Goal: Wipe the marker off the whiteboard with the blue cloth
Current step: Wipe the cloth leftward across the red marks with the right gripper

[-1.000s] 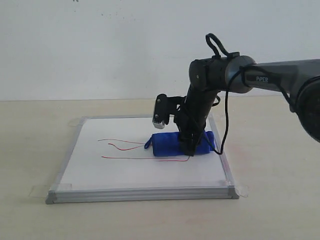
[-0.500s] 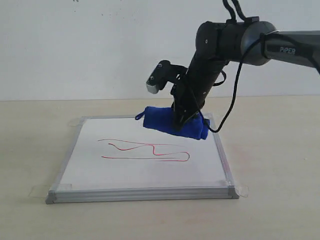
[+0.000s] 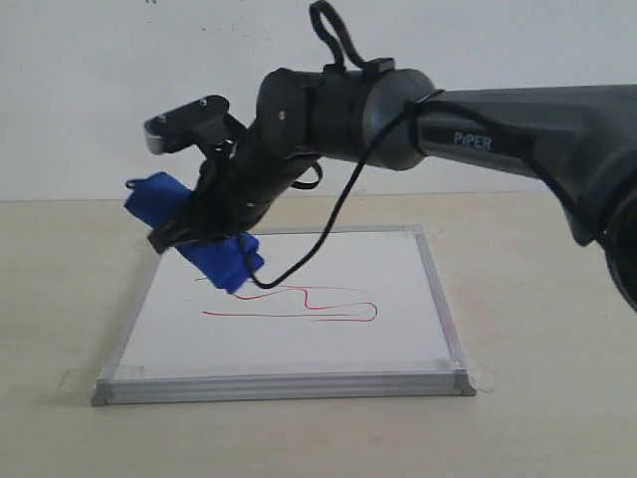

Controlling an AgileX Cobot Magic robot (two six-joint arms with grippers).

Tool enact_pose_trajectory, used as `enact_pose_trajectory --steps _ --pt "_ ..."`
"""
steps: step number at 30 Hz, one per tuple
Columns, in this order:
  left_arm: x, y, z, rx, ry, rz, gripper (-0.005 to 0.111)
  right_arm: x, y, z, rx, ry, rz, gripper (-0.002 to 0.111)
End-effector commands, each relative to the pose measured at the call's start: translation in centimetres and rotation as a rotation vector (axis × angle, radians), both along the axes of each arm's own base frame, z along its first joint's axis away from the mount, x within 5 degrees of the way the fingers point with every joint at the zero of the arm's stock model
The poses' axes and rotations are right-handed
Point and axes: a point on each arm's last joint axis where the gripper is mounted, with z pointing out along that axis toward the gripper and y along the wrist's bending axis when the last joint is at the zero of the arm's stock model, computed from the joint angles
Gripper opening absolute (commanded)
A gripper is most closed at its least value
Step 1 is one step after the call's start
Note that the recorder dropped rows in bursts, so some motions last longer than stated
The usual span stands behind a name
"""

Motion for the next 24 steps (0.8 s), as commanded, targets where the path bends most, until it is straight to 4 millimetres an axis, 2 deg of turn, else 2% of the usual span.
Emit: enact_pose_trajectory --steps 1,7,15,24 --pt "0.0 0.0 0.2 0.003 -0.017 0.002 0.004 0.2 1.3 -0.2 0.158 0.038 -0.194 0.0" --pt "0.0 0.0 0.2 0.003 -0.017 0.002 0.004 1.3 2.2 -1.4 0.096 0.1 -0.223 0.0" --pt "0.0 0.0 0.2 0.003 -0.017 0.002 0.004 3.4 4.0 -2.6 0.129 0.123 -0.283 0.0" --pt "0.0 0.0 0.2 0.003 -0.017 0.002 0.004 4.3 4.6 -8.8 0.032 0.185 -0.29 0.0"
